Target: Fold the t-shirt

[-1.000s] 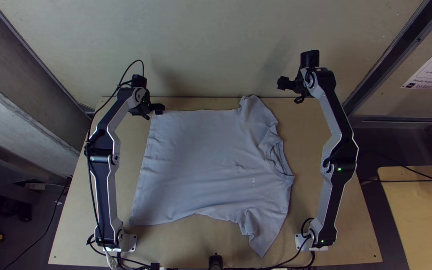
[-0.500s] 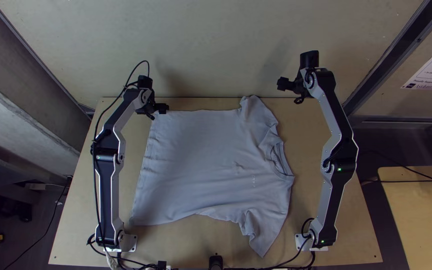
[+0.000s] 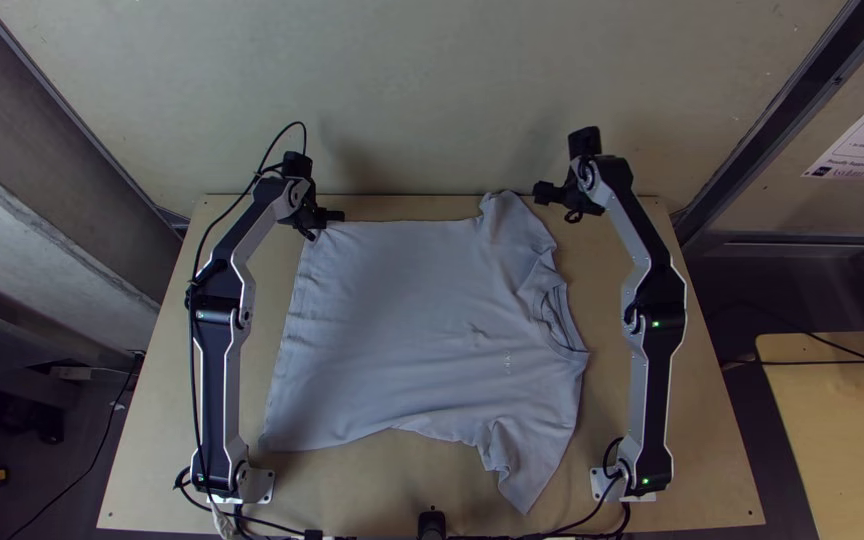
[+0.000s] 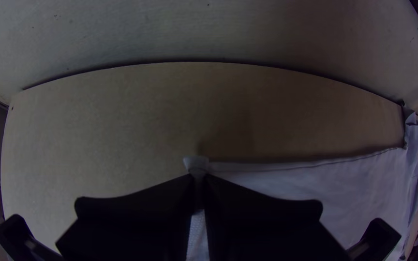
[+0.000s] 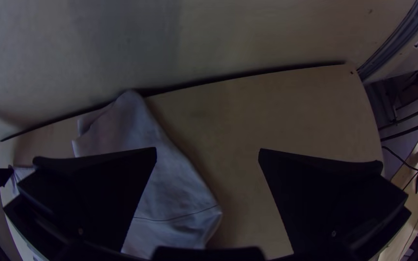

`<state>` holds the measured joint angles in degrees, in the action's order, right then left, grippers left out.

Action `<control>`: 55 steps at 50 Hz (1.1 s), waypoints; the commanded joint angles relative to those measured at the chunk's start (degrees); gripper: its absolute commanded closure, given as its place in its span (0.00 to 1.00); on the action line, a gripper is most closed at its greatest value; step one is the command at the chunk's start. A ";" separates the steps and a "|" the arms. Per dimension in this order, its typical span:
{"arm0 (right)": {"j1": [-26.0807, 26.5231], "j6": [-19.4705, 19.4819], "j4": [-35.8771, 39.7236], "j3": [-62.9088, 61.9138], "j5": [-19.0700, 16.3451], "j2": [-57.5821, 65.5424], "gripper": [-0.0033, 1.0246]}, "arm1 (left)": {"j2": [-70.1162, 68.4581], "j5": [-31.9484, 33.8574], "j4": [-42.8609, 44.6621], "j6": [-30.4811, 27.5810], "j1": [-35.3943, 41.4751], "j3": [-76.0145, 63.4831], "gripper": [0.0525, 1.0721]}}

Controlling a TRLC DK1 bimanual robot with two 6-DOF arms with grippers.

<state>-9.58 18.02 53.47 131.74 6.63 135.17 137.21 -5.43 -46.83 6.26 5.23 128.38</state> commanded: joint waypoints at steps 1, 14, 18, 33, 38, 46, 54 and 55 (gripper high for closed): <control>-1.58 1.14 0.58 0.88 -0.31 2.02 0.10 | -2.47 -0.37 -1.07 0.95 -0.93 0.38 0.97; -3.69 2.28 0.49 2.47 -0.22 6.15 0.10 | -4.67 -0.02 -1.69 0.59 -1.54 0.30 0.97; -3.86 2.37 -0.04 3.08 -0.31 7.30 0.10 | -5.11 0.07 -2.04 0.59 -1.63 0.21 0.97; -4.04 2.19 -1.71 4.31 -0.31 10.64 0.42 | -6.07 0.77 -2.04 0.42 -2.42 0.12 0.97; -4.48 1.40 -2.14 4.31 -0.31 11.08 0.72 | -6.16 0.77 -1.69 0.07 -2.69 0.21 0.97; -5.01 0.44 -4.25 4.31 -0.31 11.16 0.91 | -6.07 1.04 -1.42 -0.11 -2.95 0.30 0.97; -5.36 -0.09 -4.52 4.31 -1.10 11.08 0.97 | -6.07 1.12 -1.42 -0.29 -3.13 0.21 0.97; -5.27 0.00 -4.52 4.31 -1.01 11.08 0.97 | -6.07 1.12 -1.42 -0.37 -3.13 0.30 0.97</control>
<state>-14.26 18.59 49.19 134.74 6.00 145.14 133.95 -4.10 -48.34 6.22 3.14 128.38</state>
